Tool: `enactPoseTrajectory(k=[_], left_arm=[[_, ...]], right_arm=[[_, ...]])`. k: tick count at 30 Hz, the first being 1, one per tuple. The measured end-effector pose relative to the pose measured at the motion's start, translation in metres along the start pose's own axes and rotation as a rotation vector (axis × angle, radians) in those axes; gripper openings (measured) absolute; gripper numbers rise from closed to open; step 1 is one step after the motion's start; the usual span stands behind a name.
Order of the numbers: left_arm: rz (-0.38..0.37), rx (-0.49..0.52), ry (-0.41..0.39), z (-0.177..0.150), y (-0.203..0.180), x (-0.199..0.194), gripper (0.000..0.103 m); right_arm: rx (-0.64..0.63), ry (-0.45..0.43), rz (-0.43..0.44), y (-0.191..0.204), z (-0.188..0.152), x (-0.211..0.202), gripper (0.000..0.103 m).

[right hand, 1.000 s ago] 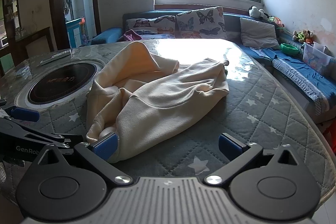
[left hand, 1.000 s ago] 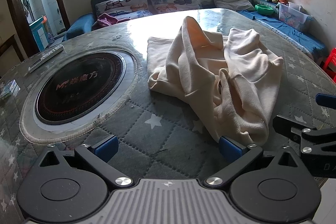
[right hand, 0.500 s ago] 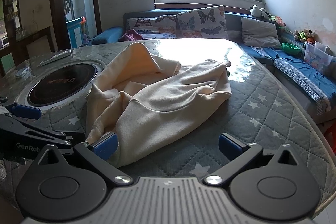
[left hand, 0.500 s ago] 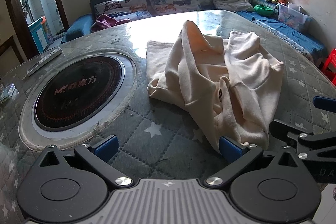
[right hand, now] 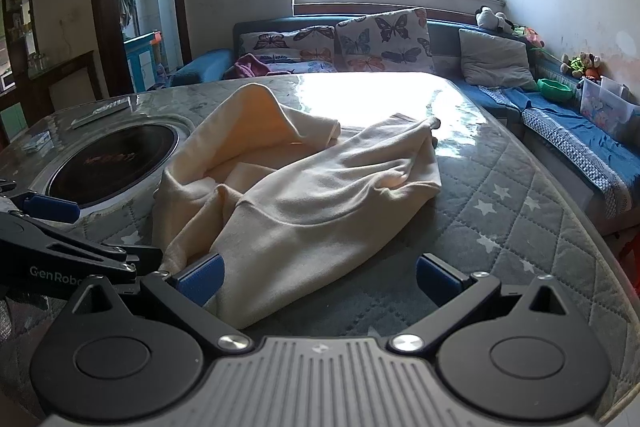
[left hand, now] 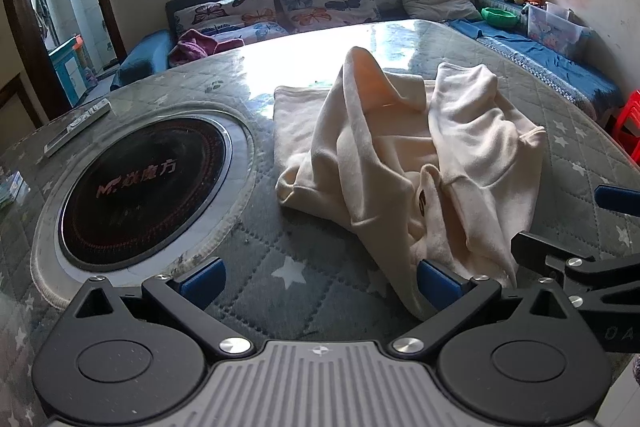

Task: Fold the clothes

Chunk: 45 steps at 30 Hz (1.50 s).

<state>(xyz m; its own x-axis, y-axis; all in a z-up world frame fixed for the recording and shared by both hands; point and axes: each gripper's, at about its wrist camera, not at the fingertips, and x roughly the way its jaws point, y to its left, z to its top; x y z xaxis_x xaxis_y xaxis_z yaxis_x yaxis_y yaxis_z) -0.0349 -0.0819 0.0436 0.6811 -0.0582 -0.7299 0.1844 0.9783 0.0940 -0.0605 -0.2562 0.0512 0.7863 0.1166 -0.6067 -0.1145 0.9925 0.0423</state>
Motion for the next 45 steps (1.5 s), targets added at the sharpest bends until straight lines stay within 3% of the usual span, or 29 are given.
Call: enactPoseTrajectory(k=[28,45], left_arm=[[-0.002,-0.003,-0.005,0.034,0.011,0.022,0.103],[-0.007,0.031,-0.074,0.087,0.01,0.044,0.103]], right_arm=[[0.022,0.006,-0.022,-0.016,0.022,0.025,0.103],[0.02,0.027,-0.016,-0.024,0.045,0.053,0.103]])
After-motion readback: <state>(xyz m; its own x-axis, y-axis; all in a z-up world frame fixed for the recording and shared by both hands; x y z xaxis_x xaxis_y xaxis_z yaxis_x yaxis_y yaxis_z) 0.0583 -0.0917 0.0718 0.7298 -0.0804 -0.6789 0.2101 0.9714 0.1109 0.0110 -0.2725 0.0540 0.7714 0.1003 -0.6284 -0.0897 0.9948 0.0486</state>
